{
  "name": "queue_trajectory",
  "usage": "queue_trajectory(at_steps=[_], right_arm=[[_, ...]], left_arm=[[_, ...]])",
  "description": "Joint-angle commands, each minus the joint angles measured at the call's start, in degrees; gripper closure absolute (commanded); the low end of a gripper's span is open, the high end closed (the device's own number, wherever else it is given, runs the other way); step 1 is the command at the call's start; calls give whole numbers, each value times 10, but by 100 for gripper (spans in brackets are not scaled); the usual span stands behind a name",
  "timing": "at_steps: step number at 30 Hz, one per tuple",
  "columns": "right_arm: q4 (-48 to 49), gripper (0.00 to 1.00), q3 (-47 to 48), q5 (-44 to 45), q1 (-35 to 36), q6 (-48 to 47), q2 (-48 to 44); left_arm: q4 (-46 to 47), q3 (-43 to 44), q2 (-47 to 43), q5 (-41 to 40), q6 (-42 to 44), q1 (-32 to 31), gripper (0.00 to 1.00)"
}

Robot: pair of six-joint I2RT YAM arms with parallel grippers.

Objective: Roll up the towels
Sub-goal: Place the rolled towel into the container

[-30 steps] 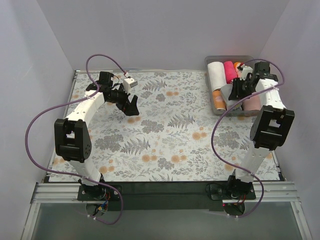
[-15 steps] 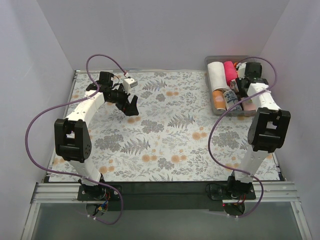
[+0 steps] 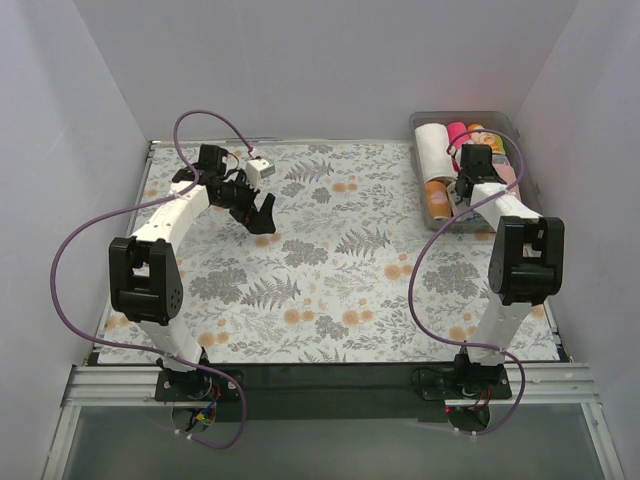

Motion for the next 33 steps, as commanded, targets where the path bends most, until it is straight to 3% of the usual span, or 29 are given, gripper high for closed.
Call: queue_trajectory(at_steps=[1,15,22,30,33], right_arm=[[54,99,7,35,-3,-8,-29],[38,99,-7,37,33,-16,23],[-51,99,44,17,40,30,61],[-244,99,163,-181,9,122,70],[-268,99,167,-252,-18,118,60]], left_arm=[[-4,-9,-20,-7,8,-1,2],[-5,-8,-13,-6,20,-1,2],[-9,-10,-18,-4,25,-1,2],[-8,-7,-14,7,26,-2,2],[-10,-7,-14,9,28,-2,2]])
